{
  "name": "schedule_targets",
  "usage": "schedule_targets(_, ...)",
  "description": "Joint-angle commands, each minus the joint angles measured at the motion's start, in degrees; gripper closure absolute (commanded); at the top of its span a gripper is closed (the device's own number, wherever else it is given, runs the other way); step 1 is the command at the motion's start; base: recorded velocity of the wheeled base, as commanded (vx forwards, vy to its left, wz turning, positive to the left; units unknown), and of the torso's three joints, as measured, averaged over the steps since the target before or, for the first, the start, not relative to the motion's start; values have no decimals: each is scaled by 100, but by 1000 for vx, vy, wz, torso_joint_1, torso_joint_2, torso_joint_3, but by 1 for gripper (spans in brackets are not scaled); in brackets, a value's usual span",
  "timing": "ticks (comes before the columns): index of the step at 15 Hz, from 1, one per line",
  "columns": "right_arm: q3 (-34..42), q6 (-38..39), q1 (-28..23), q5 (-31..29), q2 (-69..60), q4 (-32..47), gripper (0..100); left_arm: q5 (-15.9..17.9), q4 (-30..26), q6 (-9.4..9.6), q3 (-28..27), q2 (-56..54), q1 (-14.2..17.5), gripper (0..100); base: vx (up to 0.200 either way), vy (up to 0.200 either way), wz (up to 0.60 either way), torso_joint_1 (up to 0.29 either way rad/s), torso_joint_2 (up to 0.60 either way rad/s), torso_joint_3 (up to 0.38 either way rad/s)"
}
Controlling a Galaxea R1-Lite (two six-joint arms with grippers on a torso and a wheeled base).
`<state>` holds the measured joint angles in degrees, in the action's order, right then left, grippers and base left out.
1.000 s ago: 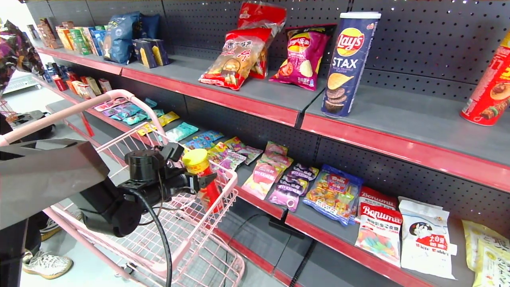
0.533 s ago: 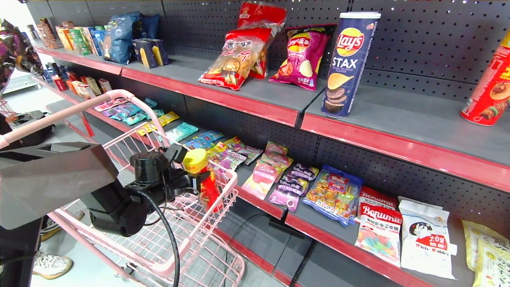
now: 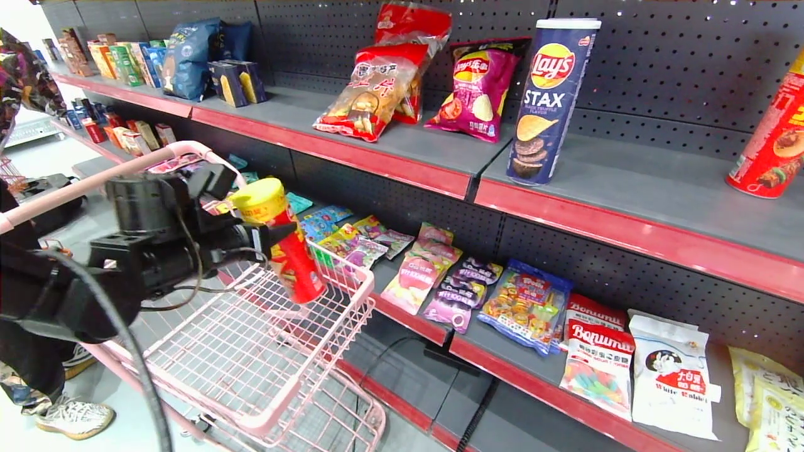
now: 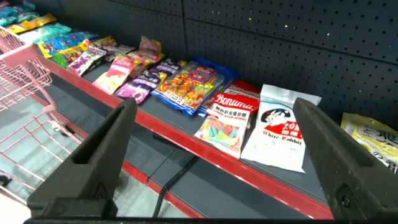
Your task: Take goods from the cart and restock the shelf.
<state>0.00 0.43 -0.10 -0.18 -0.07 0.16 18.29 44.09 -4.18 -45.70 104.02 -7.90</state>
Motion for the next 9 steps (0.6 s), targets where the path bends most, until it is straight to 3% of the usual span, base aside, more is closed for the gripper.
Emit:
schedule_targets(1, 0, 1, 1, 1, 7, 2, 0, 26, -1403, -197, 299, -2668, 34, 100, 0, 0, 0, 0, 0, 0)
schedule_targets(2, 0, 1, 1, 1, 7, 2, 0, 26, -1403, -197, 299, -2668, 34, 100, 0, 0, 0, 0, 0, 0)
schedule_targets(3, 0, 1, 1, 1, 7, 2, 0, 26, -2318, -188, 844, -4013, -36, 100, 0, 0, 0, 0, 0, 0)
schedule_targets(4, 0, 1, 1, 1, 7, 2, 0, 26, -2449, -180, 905, -4206, -45, 100, 0, 0, 0, 0, 0, 0)
schedule_targets(5, 0, 1, 1, 1, 7, 2, 0, 17, -3109, -180, 1134, -5173, -36, 100, 0, 0, 0, 0, 0, 0)
schedule_targets(9, 0, 10, 1, 1, 7, 2, 0, -27, -4321, -153, 1670, -7080, -27, 100, 0, 0, 0, 0, 0, 0)
